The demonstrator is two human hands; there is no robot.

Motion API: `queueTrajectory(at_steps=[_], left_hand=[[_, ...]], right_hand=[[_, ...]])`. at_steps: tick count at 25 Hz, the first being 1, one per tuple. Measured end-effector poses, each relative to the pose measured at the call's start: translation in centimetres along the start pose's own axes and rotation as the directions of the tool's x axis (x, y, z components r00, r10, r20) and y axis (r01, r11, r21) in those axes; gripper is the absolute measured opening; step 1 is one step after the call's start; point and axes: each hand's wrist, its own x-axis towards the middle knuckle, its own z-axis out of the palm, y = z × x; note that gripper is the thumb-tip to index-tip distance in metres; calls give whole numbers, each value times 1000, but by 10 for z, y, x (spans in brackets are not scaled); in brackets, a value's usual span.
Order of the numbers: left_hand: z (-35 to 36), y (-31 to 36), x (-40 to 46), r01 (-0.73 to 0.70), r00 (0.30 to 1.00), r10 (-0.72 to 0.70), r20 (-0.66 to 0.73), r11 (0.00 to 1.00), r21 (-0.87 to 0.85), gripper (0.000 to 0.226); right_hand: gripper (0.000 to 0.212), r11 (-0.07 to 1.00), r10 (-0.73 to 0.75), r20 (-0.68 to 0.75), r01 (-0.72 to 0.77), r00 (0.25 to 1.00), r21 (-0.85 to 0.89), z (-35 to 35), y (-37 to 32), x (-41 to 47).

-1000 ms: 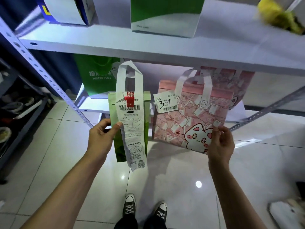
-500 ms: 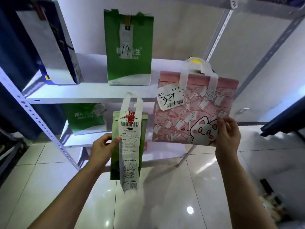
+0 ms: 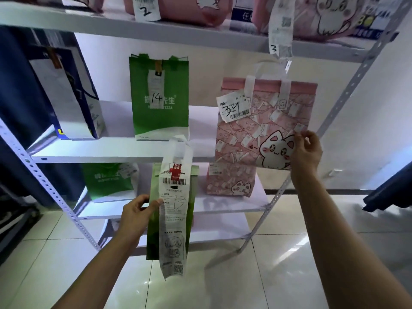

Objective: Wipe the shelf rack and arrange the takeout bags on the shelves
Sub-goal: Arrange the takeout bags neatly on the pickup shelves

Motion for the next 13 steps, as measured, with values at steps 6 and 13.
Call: queueTrajectory(at_steps=[6, 13], left_hand=[[36, 2, -8, 29, 996, -24, -85, 998, 51, 26], [62, 1, -1, 20, 993, -12, -116, 998, 65, 20]], right_hand=[[18, 999, 29, 61, -27, 998, -30, 24, 34, 59], [14, 998, 65, 98, -65, 993, -2, 43, 73, 106]])
